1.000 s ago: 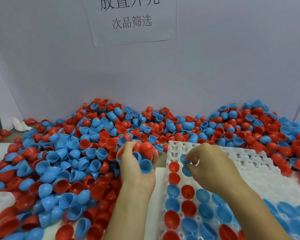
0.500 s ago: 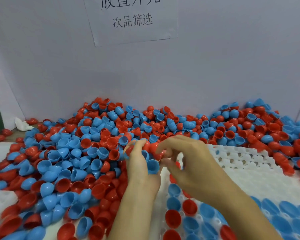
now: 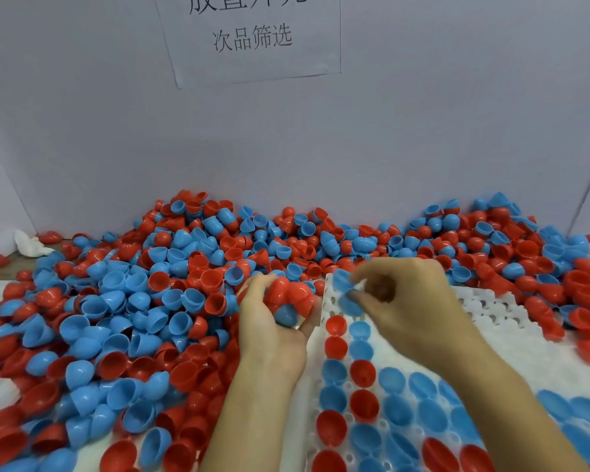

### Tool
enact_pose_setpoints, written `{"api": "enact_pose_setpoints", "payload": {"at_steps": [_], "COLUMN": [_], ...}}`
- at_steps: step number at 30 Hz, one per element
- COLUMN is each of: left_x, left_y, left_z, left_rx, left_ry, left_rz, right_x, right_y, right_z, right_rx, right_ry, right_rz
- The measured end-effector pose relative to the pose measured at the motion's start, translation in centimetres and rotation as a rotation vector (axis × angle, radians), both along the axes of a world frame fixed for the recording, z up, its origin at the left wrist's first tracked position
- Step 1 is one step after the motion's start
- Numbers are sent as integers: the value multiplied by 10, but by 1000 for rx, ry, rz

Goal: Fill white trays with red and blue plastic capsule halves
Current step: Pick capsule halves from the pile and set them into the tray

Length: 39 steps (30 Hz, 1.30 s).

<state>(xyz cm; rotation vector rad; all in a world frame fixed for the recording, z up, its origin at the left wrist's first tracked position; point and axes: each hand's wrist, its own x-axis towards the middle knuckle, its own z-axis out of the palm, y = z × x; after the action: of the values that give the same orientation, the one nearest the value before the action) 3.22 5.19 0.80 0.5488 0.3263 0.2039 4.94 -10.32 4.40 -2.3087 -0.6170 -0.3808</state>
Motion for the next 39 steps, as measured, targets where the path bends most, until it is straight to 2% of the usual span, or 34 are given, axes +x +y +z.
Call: {"api": "enact_pose_setpoints", "payload": {"at_steps": [3, 5, 15, 17, 20, 22, 26, 29, 35, 39], "left_x": [-1, -1, -2, -1, 0, 1, 2, 1, 2, 2], "left_y": [-2, -3, -3, -4, -7, -9, -13, -12, -13, -15], "left_z": [2, 2, 2, 1, -1, -3, -7, -4, -8, -7], "left_rx": [-13, -6, 29, 71, 163, 273, 364, 228, 265, 175], "left_ry": [27, 27, -40, -42, -36, -18, 5, 6, 41, 25], "left_rz": [-1, 4, -42, -42, -26, -27, -55, -100, -128, -144], "right_x": [15, 17, 17, 15, 3, -3, 0, 4, 7, 8], "right_y": [-23, -23, -10, -13, -2, 10, 19, 15, 10, 18], "right_z": [-7, -15, -14, -3, 12, 12, -7, -10, -13, -18], "right_rx": [-318, -453, -680, -617, -210, -49, -24, 189, 110, 258], "right_ry": [246, 349, 402, 310, 102, 102, 128, 109, 78, -29], "right_rz": [-192, -229, -151, -137, -1, 128, 128, 98, 79, -58]}}
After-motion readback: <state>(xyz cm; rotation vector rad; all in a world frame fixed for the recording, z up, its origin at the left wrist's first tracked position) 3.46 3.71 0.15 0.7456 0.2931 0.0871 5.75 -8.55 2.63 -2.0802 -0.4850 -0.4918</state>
